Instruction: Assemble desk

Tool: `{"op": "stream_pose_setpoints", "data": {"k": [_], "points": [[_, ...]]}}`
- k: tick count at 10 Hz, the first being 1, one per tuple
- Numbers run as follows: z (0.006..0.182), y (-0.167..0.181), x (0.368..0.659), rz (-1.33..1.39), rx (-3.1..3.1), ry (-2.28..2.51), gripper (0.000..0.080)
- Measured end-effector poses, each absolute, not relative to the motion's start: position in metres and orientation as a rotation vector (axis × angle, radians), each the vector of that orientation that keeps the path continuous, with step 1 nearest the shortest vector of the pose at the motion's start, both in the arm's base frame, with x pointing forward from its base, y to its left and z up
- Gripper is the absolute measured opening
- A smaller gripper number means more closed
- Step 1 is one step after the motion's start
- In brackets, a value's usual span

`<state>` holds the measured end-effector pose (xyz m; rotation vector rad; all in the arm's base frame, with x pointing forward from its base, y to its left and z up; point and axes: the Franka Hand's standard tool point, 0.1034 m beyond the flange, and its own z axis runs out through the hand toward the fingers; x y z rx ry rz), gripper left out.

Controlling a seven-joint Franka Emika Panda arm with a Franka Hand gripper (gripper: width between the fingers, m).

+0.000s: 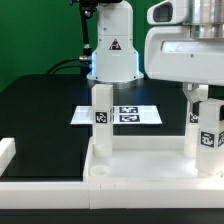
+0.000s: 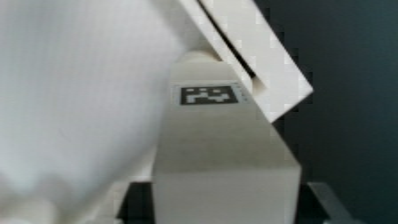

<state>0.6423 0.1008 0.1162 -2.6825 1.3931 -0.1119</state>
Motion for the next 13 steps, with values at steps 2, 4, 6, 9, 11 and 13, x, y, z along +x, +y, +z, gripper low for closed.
{"op": "stream_pose_setpoints", "data": {"k": [2, 4, 6, 9, 11, 13], "points": [[0.116, 0.101, 0.638, -0.067, -2.507, 1.608, 0.0287], [0.116, 0.101, 0.637, -0.052, -2.409, 1.748, 0.0287], [0.115, 0.104, 0.637, -0.009, -2.093, 2.075, 0.0287], [0.115, 0.106, 0.635, -0.003, -2.071, 2.077, 0.0287], [0.117, 0.111, 0.635, -0.05, -2.396, 1.772, 0.046], [0.117, 0.115, 0.639, -0.1, -2.678, 1.342, 0.063]]}}
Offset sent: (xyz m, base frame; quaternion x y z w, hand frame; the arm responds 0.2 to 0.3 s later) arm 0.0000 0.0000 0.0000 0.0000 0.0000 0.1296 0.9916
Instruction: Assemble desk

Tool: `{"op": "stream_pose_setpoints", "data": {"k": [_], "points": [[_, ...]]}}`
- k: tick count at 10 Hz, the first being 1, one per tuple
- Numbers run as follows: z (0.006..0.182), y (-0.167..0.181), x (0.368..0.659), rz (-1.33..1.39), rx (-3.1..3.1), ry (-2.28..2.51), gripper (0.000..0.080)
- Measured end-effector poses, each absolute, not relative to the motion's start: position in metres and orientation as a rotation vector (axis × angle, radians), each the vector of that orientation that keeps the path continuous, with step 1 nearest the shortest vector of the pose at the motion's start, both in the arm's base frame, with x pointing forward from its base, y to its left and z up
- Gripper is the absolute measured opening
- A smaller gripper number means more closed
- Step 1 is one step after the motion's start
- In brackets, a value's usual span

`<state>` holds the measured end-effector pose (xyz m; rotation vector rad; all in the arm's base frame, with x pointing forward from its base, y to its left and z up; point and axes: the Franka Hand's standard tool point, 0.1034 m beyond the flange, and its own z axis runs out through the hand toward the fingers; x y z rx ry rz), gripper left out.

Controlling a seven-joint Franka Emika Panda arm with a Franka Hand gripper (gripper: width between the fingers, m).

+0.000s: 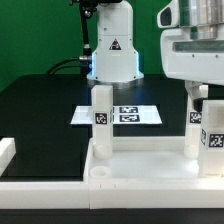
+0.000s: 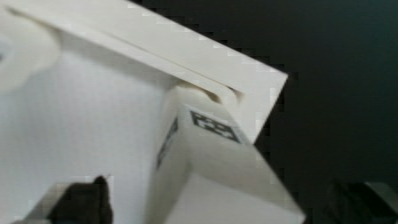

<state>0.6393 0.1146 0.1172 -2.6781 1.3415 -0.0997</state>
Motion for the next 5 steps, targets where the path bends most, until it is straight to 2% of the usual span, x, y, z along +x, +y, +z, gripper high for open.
{"op": "stream_pose_setpoints", "data": {"k": [3, 5], "points": [[0.1171, 0.1132, 0.6395, -0.12, -2.787, 1.115, 0.0646], [0.1185, 0.112, 0.6408, -0.171, -3.002, 0.609, 0.0649]]}}
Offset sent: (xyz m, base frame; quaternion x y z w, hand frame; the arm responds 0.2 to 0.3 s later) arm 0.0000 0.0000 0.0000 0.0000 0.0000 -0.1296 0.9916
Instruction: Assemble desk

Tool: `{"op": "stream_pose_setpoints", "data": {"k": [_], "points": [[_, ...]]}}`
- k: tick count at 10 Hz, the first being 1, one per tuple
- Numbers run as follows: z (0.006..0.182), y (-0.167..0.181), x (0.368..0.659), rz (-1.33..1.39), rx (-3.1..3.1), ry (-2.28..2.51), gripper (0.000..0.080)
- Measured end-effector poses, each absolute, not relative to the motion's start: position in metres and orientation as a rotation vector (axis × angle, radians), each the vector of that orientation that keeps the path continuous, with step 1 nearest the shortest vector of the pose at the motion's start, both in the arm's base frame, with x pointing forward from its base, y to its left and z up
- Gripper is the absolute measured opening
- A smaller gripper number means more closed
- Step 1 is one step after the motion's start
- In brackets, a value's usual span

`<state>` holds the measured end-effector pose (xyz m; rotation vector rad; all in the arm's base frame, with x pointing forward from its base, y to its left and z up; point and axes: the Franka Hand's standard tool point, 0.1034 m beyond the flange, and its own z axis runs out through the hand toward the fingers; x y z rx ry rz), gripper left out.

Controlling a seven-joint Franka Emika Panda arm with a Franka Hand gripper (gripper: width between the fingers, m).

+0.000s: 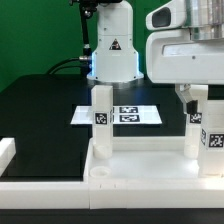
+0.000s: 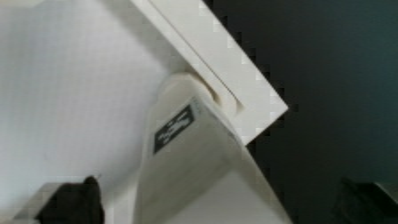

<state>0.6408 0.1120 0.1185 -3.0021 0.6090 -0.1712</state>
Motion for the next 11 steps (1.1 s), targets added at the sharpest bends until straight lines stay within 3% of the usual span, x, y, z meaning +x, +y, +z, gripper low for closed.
{"op": "stream_pose_setpoints", "data": {"k": [4, 5, 6, 7, 11], "points": [[0.1185, 0.1115, 0.6413, -0.174, -3.018, 0.545, 0.0619], [0.1184, 0.1117, 0.6412, -0.171, -3.0, 0.618, 0.0425], [0.1185, 0.1111, 0.6413, -0.161, -2.958, 0.776, 0.0425], [0.1184, 0.109, 0.6415, -0.14, -2.916, 0.926, 0.0285], [0.1155, 0.1025, 0.6409, -0.059, -2.44, 1.787, 0.0285]]}}
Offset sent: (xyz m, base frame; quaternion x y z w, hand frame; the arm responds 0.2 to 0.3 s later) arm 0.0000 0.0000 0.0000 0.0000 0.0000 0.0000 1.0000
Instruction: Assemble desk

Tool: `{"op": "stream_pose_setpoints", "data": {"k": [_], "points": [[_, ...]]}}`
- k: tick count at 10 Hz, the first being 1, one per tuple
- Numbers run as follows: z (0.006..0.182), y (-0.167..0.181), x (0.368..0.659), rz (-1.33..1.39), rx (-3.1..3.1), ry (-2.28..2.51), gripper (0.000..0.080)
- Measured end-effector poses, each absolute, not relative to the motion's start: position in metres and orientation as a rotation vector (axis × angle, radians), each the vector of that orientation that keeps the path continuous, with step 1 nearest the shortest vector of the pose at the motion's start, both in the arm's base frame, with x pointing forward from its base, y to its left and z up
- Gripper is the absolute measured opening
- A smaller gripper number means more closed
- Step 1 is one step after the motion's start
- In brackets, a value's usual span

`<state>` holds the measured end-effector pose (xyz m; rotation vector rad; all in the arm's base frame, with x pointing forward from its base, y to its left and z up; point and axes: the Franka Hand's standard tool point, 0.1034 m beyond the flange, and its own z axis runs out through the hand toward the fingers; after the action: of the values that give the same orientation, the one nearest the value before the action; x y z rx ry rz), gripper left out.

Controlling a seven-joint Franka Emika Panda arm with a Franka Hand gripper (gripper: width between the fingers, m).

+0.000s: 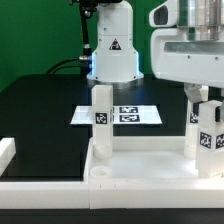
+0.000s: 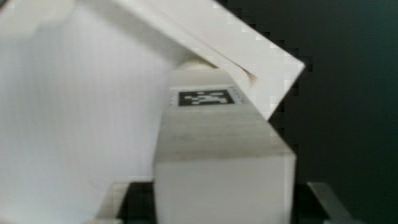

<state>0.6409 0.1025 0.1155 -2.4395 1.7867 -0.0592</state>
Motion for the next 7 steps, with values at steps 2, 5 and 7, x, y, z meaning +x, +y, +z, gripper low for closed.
{"op": "stream_pose_setpoints", "data": {"k": [2, 5, 7], "points": [[0.115, 0.098, 0.637, -0.003, -2.159, 2.028, 0.0285], [0.116, 0.102, 0.636, 0.003, -2.187, 2.011, 0.0285], [0.124, 0.114, 0.635, 0.027, -2.599, 1.56, 0.0395]]}}
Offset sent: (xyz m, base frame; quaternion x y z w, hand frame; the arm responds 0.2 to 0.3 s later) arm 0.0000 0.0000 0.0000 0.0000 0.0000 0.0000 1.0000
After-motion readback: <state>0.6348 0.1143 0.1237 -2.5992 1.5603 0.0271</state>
